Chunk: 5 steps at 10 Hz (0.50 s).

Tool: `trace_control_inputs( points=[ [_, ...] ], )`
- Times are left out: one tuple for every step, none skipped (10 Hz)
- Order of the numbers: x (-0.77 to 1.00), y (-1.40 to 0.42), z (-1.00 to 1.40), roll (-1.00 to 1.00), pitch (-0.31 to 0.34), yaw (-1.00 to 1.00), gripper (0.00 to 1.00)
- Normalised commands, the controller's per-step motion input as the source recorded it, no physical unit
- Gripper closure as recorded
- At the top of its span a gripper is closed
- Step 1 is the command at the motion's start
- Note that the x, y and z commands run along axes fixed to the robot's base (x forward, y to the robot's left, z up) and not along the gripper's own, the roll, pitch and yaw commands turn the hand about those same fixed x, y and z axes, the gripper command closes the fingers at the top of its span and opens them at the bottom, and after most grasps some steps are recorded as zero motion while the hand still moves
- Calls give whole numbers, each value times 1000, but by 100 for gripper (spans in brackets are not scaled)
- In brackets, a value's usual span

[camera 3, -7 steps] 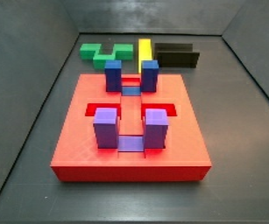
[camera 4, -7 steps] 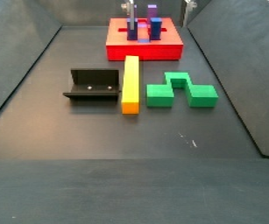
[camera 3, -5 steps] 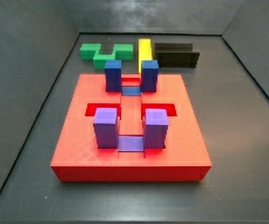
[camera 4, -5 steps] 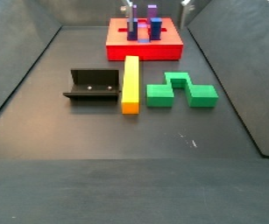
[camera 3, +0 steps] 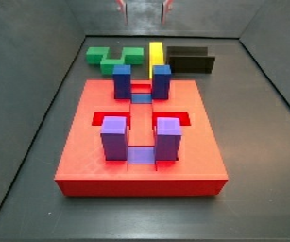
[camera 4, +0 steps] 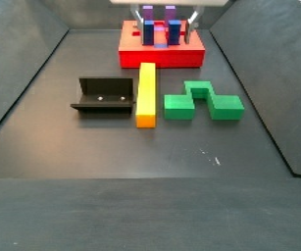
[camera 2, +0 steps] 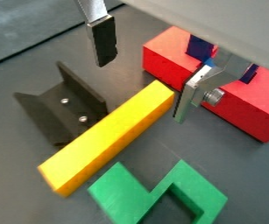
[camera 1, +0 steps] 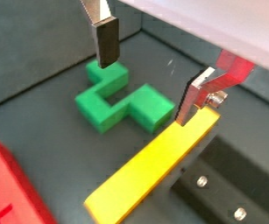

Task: Pick up the yellow object. Move up. Move to above the board. Insert the yellow object.
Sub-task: Pick up the yellow object.

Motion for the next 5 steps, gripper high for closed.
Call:
trace_control_inputs(
  points=[
    [180, -66, -509, 60, -170, 0, 0],
    [297, 0, -497, 111, -153, -31, 0],
    [174, 14, -426, 151, -100, -31, 0],
    [0, 83, -306, 179, -21, 0, 0],
    [0, 120, -337, 219, 0, 0, 0]
  ],
)
